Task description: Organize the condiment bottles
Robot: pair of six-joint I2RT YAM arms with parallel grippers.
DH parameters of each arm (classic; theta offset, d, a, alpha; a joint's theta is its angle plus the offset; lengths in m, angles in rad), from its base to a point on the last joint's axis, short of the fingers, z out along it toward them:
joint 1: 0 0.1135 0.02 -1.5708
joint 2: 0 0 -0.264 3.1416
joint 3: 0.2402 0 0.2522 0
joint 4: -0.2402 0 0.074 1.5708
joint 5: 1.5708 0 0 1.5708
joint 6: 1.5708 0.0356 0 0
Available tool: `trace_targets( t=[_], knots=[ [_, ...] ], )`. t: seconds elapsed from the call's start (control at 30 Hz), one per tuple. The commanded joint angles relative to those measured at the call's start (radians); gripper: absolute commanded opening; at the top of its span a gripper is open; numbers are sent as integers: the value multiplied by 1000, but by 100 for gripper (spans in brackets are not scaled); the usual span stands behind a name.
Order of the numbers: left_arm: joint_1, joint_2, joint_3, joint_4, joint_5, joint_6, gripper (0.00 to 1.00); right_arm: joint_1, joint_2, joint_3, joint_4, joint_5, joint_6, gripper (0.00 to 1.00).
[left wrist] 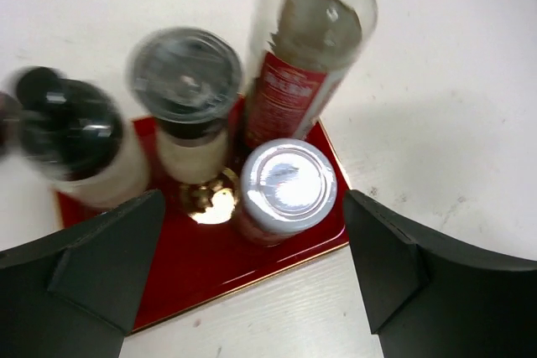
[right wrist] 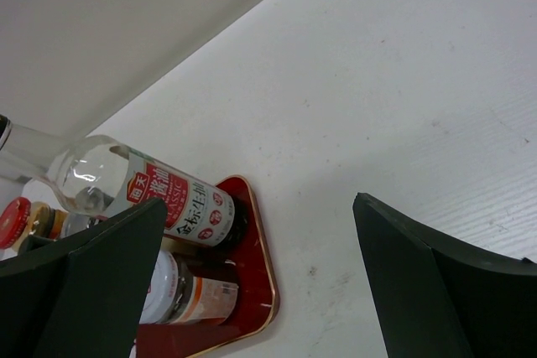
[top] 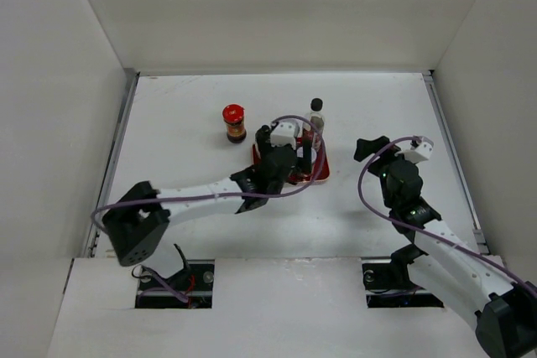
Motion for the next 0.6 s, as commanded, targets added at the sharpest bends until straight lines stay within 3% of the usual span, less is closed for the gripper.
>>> trace_targets(
  t=[0.0,0.13,0.23,0.37,0.57],
  knots=[
    [43,-212,-68,-27,-85,-21,87,2,1,6,63,-9,6,100],
    [154,-338,-78,-159,-86,-67,87,5,18,10,68,-8,3,100],
    [271,-341,-32,-245,-33,-84,87,8,27,10,76,-9,2,100],
    [423,-223,57,-282,65,-86,88,14,29,13,76,-9,-1,100],
    [523,-49,200,-291,121,-60,89,26,55,19,88,-27,-9,100]
  ],
)
